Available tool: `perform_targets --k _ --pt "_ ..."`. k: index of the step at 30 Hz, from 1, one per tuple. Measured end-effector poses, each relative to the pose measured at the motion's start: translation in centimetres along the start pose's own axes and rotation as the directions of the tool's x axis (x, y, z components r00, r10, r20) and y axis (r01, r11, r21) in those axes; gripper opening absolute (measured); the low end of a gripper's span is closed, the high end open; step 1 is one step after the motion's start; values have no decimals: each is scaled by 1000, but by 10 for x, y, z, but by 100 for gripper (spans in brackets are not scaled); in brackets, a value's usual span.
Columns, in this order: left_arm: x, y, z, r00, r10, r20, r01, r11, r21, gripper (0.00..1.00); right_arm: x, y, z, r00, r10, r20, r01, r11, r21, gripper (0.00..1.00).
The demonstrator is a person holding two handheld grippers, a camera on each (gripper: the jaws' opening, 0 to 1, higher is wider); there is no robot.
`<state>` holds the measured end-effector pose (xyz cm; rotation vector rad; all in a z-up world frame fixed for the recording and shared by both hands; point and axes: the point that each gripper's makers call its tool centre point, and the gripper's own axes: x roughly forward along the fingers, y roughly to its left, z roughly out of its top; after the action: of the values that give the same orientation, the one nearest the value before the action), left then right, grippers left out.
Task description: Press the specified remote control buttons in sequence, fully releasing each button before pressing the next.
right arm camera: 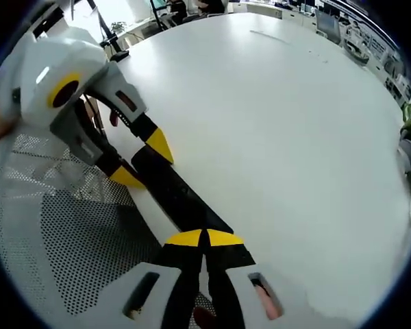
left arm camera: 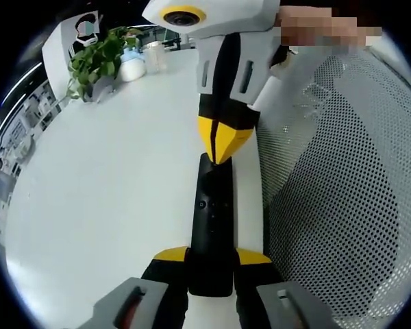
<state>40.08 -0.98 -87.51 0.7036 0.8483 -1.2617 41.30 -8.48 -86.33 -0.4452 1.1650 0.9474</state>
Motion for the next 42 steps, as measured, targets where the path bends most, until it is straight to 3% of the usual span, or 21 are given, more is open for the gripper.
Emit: perform_targets --k 34,38,42 --pt "1 -3 3 1000 -12 15 12 1000 16 24 2 0 -2 999 -25 -26 24 999 -46 0" --pt "1 -3 3 1000 -12 15 12 1000 12 24 3 -1 -2 999 -25 -24 25 1000 11 0" --pt "1 -3 3 1000 -12 15 12 1000 10 24 3 -1 -2 999 -47 -23 45 993 -105 0"
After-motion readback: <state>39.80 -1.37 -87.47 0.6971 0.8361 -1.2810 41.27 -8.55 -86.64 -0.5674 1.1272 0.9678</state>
